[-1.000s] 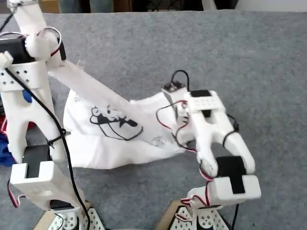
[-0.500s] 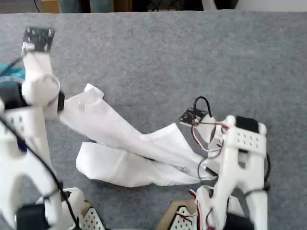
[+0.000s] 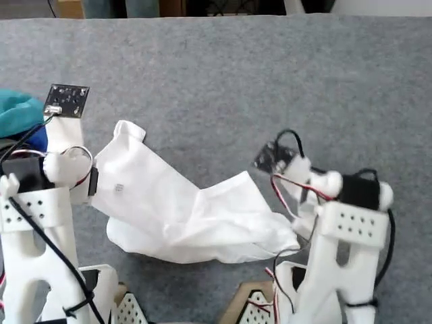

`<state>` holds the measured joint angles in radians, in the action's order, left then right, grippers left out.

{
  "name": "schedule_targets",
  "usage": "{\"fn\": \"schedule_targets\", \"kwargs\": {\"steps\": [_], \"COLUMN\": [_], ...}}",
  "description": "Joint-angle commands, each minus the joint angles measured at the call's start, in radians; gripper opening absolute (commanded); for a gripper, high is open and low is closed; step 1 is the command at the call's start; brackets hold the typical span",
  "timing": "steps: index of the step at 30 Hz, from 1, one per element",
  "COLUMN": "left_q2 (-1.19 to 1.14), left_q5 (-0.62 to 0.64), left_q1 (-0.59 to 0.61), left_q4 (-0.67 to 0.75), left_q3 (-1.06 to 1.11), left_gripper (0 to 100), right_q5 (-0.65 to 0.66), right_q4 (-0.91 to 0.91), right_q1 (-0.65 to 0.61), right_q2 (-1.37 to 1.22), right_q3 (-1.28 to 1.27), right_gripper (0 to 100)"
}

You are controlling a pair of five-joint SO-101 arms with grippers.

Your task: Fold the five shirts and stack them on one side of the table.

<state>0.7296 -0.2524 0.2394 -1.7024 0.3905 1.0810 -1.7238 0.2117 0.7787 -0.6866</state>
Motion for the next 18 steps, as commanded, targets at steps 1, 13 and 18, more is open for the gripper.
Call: {"fn": "schedule_targets", "kwargs": {"steps": [1,13,18], "left_q2": [0.029,0.031,0.031], "left_q5": [-0.009,-0.012,-0.011], "left_q1": [0.048,0.171,0.166], "left_q4": [0.011,0.017,0.017], "left_q3": [0.002,0.004,0.004], "left_gripper": [3,3,3], "right_q5": [-0.307,-0.927,-0.927], "right_q4": [0.074,0.282,0.293], "right_q1": [-0.160,-0.437,-0.439], "right_q2": [-0.139,-0.731,-0.920], "right_q3": [0.130,0.384,0.469], "right_gripper": [26.9,11.0,10.6]}}
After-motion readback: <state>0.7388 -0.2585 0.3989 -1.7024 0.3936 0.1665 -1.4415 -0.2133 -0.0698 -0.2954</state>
